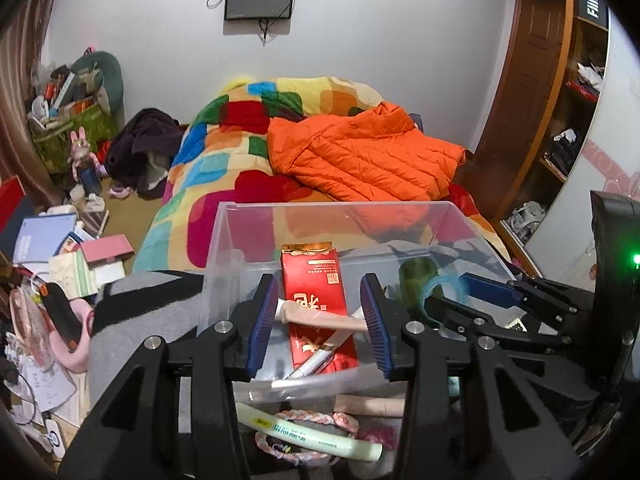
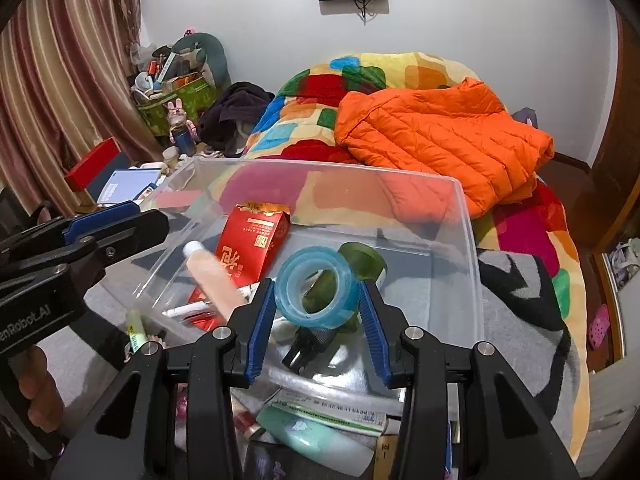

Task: Organize objects
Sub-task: 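Carry the tube and blue tape into the clear box and release, then grasp the purple hair-spray can with the left gripper while the right grasps the eraser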

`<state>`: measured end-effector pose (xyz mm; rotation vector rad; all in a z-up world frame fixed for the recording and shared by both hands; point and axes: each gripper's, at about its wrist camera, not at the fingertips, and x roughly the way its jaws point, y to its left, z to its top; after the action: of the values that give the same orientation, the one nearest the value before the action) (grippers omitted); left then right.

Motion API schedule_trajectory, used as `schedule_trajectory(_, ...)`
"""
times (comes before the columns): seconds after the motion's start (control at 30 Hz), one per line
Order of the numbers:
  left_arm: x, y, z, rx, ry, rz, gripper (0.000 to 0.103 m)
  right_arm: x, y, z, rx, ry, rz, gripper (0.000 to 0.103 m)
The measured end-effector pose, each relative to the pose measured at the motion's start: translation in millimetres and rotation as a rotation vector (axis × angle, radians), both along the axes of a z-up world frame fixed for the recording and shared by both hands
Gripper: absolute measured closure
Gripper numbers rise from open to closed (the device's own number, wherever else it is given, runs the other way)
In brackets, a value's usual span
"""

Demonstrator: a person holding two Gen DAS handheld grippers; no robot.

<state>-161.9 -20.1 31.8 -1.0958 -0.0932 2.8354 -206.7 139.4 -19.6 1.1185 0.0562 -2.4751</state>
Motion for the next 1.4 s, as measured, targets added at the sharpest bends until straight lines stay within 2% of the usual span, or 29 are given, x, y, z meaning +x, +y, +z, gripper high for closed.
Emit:
schedule_trajectory(0.03, 4.0, 0.3, 2.2, -0.007, 0.010, 0.002, 0.053, 2.2, 0.9, 1.7, -0.005, 0.001, 0.004, 0.062)
schedule_trajectory(0.1, 13.2, 0.0, 6.8, -0.007, 0.031, 0.007, 0.039, 8.5, 4.6, 6.6, -0.007, 0.015, 0.006, 0.060)
schedule_trajectory(0.23, 30.8, -5.0, 14.9, -0.018, 0.063, 0.032, 0.026, 26.8, 13.2, 18.8, 0.008, 0.071, 0.001, 0.054)
schedule_trajectory(0.3, 39.7, -8.6, 16.0, -0.021, 0.072, 0.053, 0.012, 36.1, 20.0, 25.0, -0.011, 0.081, 0.004, 0.050)
schedule_trajectory(0.37, 47.4, -11.1, 13.8, -0.018, 0.067, 0.069, 0.007, 44.0, 26.1, 27.9, -0.029, 0.086, 0.009, 0.045)
schedule_trajectory(0.53, 61.2, -14.5, -4.7, -0.019, -0.001, 0.067, 0.007, 66.5, 33.1, 25.5, -0.003, 0.107, 0.014, 0.045)
schedule_trajectory(0.8, 76.2, 8.9, -38.9, -0.007, -0.091, 0.023, 0.007, 93.1, 53.1, -3.1, 0.091, 0.090, -0.016, 0.045)
schedule_trajectory(1.03, 88.0, 47.2, -44.2, -0.032, -0.058, -0.021, 0.008, 82.7, 79.7, -28.7, 0.091, 0.000, -0.067, 0.045)
schedule_trajectory(1.17, 86.8, 67.1, -45.5, -0.023, -0.077, -0.082, 0.024, 76.4, 84.5, -34.9, 0.052, -0.026, -0.061, 0.046)
schedule_trajectory(1.3, 82.8, 84.8, -50.2, 0.001, -0.107, -0.133, 0.030, 75.7, 76.0, -35.4, 0.063, -0.010, -0.030, 0.053)
schedule_trajectory(1.4, 80.8, 96.3, -55.1, 0.008, -0.129, -0.158, 0.030, 73.9, 65.9, -39.4, 0.098, -0.009, 0.001, 0.056)
